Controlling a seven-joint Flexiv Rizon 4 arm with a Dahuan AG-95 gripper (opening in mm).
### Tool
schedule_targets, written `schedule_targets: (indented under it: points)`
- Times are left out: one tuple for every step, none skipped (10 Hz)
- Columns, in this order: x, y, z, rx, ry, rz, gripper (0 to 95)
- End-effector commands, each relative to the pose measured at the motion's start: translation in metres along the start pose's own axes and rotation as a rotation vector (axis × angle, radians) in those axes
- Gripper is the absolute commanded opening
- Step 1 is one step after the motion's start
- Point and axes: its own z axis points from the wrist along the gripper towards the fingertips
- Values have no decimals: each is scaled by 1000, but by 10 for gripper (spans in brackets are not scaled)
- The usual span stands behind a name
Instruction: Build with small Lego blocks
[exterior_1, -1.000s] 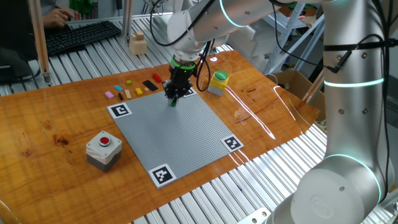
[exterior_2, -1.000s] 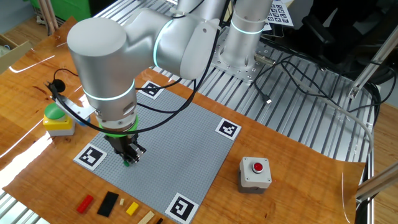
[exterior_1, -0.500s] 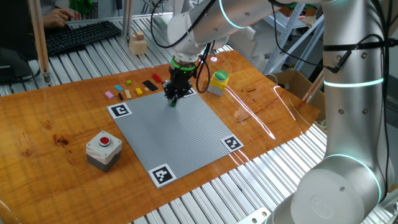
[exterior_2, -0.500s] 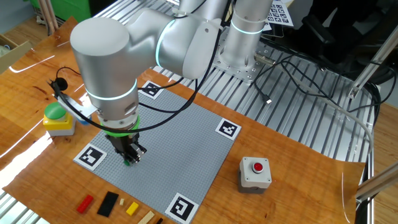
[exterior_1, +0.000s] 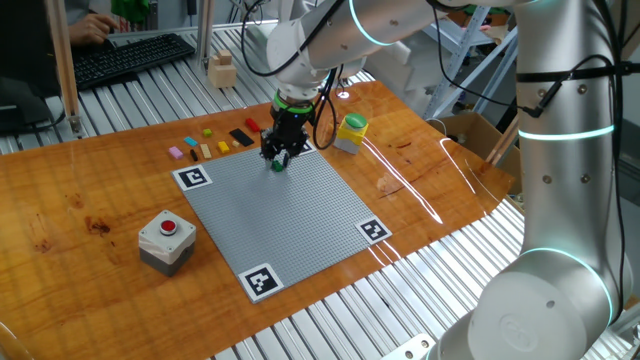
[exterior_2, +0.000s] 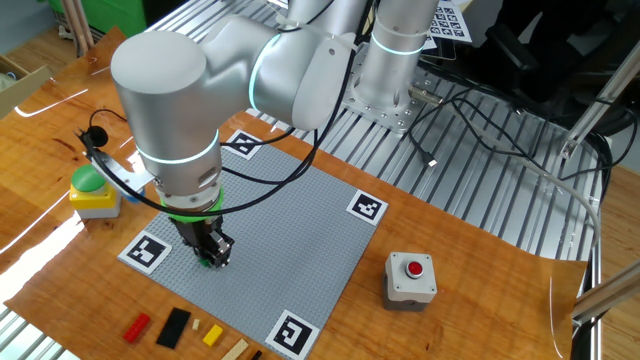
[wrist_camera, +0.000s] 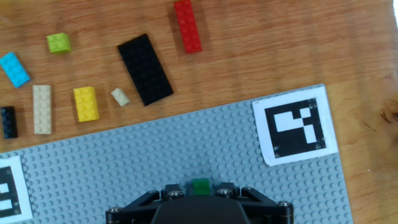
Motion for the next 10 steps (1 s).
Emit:
schedule_targets:
  points:
    - [0, 0, -2, 1, 3, -8, 380]
    - [0, 0, -6, 6, 7, -16, 380]
    - [0, 0, -10, 5, 13, -24, 380]
    - [0, 0, -10, 7, 12, -41, 380]
    - [0, 0, -10, 9, 12, -52, 380]
    - [0, 0, -10, 8, 13, -55, 380]
    - [0, 0, -10, 8, 14, -57, 380]
    - [0, 0, -10, 9, 16, -60, 380]
    - [1, 0, -10, 9, 18, -62, 380]
    - [1, 0, -10, 9, 20, -68, 190]
